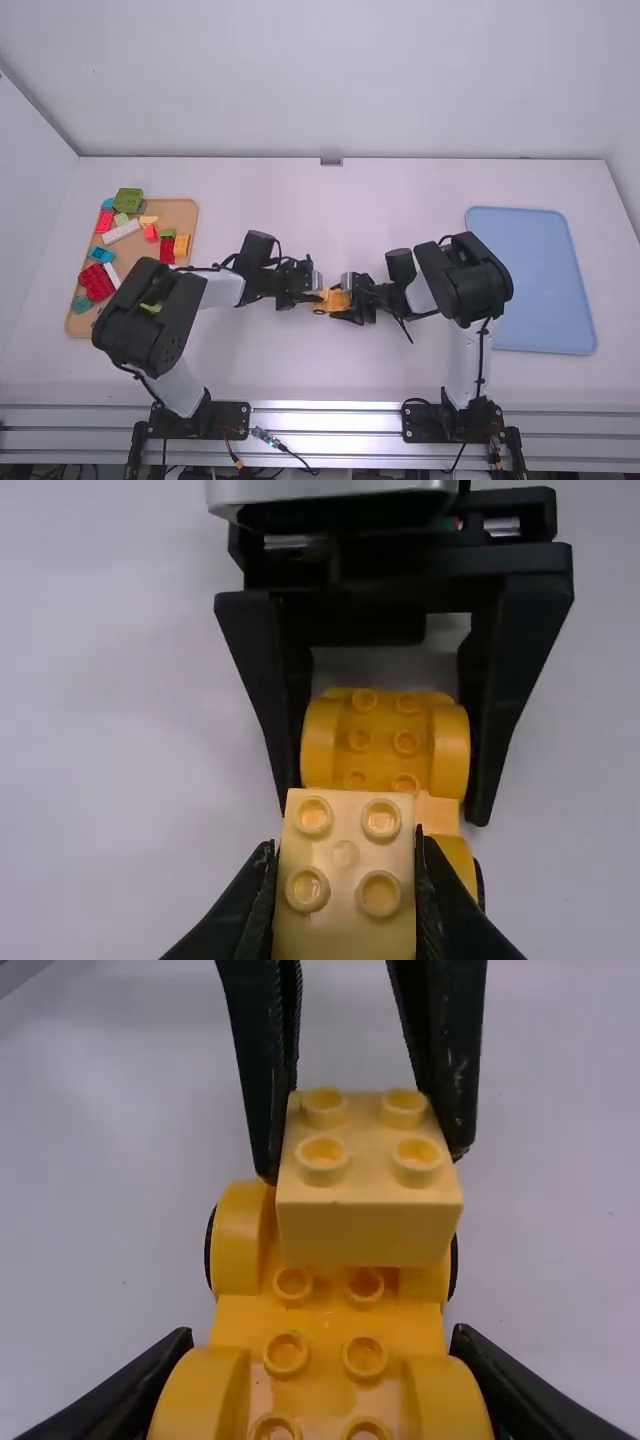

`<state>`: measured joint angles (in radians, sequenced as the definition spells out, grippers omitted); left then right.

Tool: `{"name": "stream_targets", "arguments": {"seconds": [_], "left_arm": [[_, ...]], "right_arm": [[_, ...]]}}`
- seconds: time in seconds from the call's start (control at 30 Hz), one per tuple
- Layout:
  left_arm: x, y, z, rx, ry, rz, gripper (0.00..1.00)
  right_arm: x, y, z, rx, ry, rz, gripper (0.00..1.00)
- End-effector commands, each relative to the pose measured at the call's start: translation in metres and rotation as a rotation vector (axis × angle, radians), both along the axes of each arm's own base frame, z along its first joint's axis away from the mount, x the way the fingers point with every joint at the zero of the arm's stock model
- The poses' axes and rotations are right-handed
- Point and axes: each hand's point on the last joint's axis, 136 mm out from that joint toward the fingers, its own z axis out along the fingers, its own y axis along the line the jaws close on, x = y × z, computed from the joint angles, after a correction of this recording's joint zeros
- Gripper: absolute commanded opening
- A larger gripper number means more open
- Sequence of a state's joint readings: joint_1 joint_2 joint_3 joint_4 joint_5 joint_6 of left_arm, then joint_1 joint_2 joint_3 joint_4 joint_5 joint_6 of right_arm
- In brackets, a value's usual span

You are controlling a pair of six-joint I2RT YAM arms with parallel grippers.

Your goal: Assemble lego blocks to make yellow taxi

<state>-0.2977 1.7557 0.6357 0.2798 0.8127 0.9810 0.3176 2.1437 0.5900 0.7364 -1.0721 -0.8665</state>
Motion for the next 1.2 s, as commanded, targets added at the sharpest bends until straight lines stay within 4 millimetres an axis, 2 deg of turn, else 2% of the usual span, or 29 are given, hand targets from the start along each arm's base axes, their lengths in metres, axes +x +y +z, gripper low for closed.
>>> {"name": "stream_targets", "arguments": {"seconds": [0.0, 0.87, 0.9, 0.93, 1.0, 1.17], "left_arm": [[-0.007, 0.001, 0.0, -0.013, 0.012, 0.007, 0.02], [-0.023, -0.003, -0.002, -0.034, 0.013, -0.048, 0.02], [-0.023, -0.004, -0.002, -0.033, 0.013, -0.05, 0.07], [-0.024, -0.004, -0.002, -0.034, 0.012, -0.052, 0.17], [-0.023, -0.005, -0.002, -0.036, 0.009, -0.052, 0.21], [-0.022, -0.005, -0.001, -0.038, 0.002, -0.052, 0.69]], "right_arm": [[0.0, -0.003, -0.008, -0.027, 0.018, -0.02, 0.64], [0.0, -0.003, -0.007, -0.026, 0.017, -0.018, 0.66], [0.0, -0.003, -0.007, -0.025, 0.017, -0.017, 0.67], [0.0, -0.003, -0.007, -0.026, 0.017, -0.018, 0.68], [0.0, -0.003, -0.007, -0.025, 0.018, -0.018, 0.7], [0.0, -0.003, -0.007, -0.023, 0.018, -0.016, 0.77]]}}
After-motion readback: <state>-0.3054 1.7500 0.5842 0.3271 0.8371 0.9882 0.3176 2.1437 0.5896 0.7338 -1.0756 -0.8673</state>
